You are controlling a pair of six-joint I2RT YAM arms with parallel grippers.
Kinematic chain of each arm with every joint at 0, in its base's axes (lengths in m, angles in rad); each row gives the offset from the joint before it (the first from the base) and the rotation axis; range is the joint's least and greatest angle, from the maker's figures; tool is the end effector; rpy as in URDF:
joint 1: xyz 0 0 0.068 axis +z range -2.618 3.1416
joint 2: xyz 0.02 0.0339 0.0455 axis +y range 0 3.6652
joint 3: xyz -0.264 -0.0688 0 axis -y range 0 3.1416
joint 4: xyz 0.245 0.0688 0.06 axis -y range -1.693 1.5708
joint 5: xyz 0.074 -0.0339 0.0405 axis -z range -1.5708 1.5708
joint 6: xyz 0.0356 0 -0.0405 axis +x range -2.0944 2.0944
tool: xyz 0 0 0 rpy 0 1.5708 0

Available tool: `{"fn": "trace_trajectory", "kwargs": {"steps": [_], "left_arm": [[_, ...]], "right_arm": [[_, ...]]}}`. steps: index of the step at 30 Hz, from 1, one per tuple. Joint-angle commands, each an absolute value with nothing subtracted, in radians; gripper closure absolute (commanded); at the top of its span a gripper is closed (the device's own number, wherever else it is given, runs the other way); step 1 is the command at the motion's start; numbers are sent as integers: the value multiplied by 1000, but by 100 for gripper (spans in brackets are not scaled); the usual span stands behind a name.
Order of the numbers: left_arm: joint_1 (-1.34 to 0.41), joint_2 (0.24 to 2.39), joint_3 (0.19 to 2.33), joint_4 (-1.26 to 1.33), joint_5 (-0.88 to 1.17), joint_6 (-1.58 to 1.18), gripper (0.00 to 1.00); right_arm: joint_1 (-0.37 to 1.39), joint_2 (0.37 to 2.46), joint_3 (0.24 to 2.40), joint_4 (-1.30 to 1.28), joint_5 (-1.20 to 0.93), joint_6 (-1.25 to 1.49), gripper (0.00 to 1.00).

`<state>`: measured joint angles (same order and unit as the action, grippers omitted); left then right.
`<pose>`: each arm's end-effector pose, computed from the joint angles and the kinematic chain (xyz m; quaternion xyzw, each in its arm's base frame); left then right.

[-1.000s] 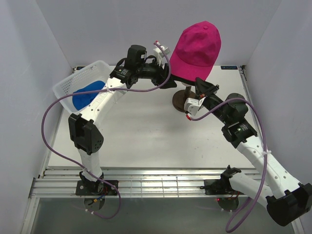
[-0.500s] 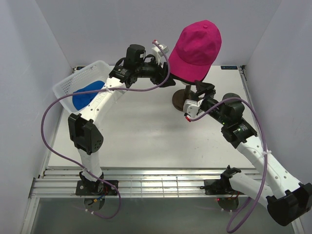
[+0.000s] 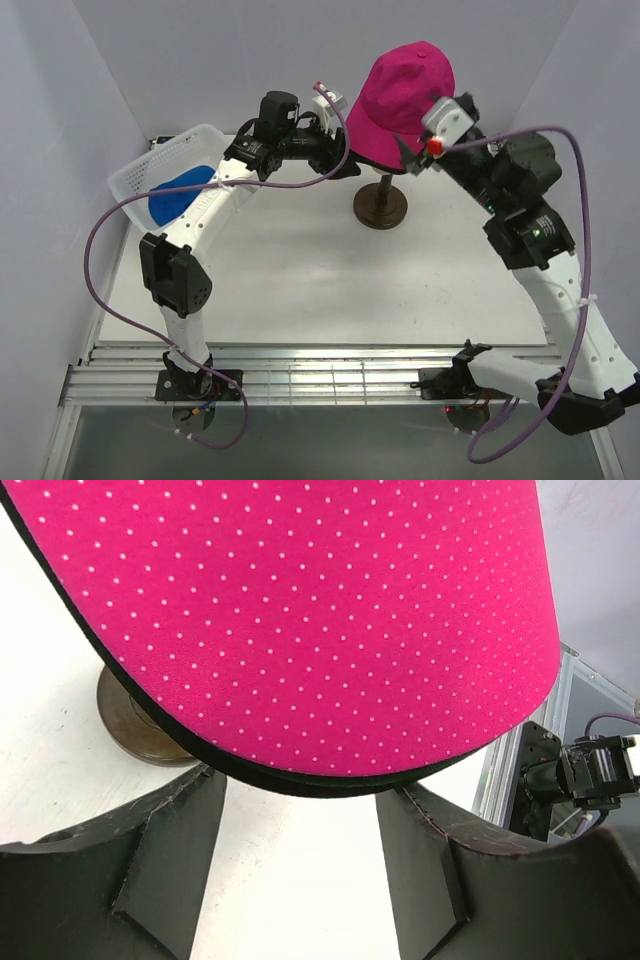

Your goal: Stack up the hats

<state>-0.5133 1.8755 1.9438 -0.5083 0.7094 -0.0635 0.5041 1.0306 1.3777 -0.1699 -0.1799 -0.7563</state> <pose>0.3640 -0.2318 0.3989 0.3580 0.7304 -0.4240 0.3982 0.1734 0.1029 0.4989 -0.4323 0.4758 -0.0389 0.7650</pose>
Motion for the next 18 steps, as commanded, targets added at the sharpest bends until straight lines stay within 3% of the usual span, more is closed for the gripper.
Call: {"fn": "trace_trajectory", "kwargs": {"steps": [1, 8, 12, 16, 18], "left_arm": [[-514, 1809, 1945, -466, 692, -55, 29], [-514, 1801, 1928, -466, 701, -60, 29], [-514, 1795, 1924, -466, 698, -55, 29], [-514, 1801, 1927, -466, 701, -61, 29], [-514, 1801, 1930, -463, 701, -63, 30]], "right_arm": [[491, 1173, 1642, -254, -37, -328, 16], [434, 1534, 2138, -233, 121, 10, 19], [364, 1627, 2183, -124, 127, 147, 27], [252, 1710, 2200, -101, 56, 382, 46], [216, 1738, 2197, -101, 2, 446, 50]]}}
